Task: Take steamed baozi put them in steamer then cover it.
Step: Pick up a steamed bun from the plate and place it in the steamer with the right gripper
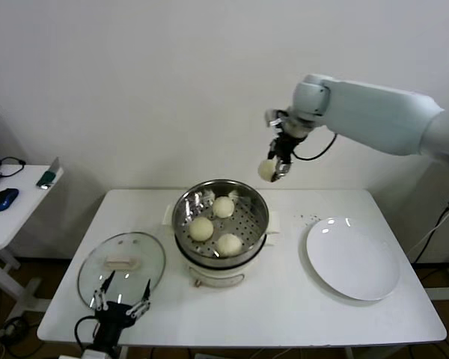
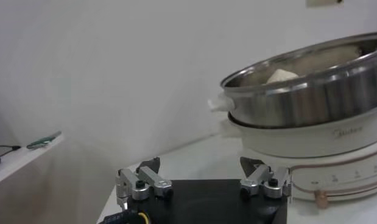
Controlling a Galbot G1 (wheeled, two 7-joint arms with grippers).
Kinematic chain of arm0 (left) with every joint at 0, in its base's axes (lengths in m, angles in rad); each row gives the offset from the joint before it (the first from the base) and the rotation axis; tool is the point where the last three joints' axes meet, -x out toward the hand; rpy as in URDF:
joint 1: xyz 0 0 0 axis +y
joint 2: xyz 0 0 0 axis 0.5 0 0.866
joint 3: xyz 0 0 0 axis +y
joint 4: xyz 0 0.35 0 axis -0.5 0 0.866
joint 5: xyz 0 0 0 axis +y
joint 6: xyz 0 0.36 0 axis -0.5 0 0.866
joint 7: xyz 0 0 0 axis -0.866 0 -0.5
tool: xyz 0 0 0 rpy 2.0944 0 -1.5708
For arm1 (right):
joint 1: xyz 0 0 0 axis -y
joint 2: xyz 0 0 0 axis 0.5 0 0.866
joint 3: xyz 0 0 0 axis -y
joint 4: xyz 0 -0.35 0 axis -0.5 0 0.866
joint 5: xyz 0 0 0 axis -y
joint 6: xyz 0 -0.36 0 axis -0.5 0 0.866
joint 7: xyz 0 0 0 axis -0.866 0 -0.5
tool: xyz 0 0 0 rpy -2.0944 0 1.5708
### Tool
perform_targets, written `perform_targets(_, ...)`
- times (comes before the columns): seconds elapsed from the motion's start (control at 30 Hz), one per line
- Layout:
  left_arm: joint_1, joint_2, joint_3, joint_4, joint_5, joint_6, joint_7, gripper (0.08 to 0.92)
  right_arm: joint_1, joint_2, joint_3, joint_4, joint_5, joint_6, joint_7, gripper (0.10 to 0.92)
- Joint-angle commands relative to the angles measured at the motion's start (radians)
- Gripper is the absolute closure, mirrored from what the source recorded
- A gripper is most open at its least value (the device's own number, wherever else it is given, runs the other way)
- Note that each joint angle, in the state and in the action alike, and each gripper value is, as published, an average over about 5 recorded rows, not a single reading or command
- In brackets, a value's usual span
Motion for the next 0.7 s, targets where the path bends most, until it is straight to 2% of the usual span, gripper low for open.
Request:
perform_targets(0.03,0.017,0.013,-0.003,-0.011,-0.037,-0.006,0.001,0.177,0.035,0.153,-0.145,0.112,0.171,-0.054,0.082,0.338)
perform_targets(0.7,0.006,0.008,-0.025,-0.003,-0.043,-0.003,0.001,0.177,-0.111,0.19,-0.164,0.082,0.108,-0.049,0.112,0.338)
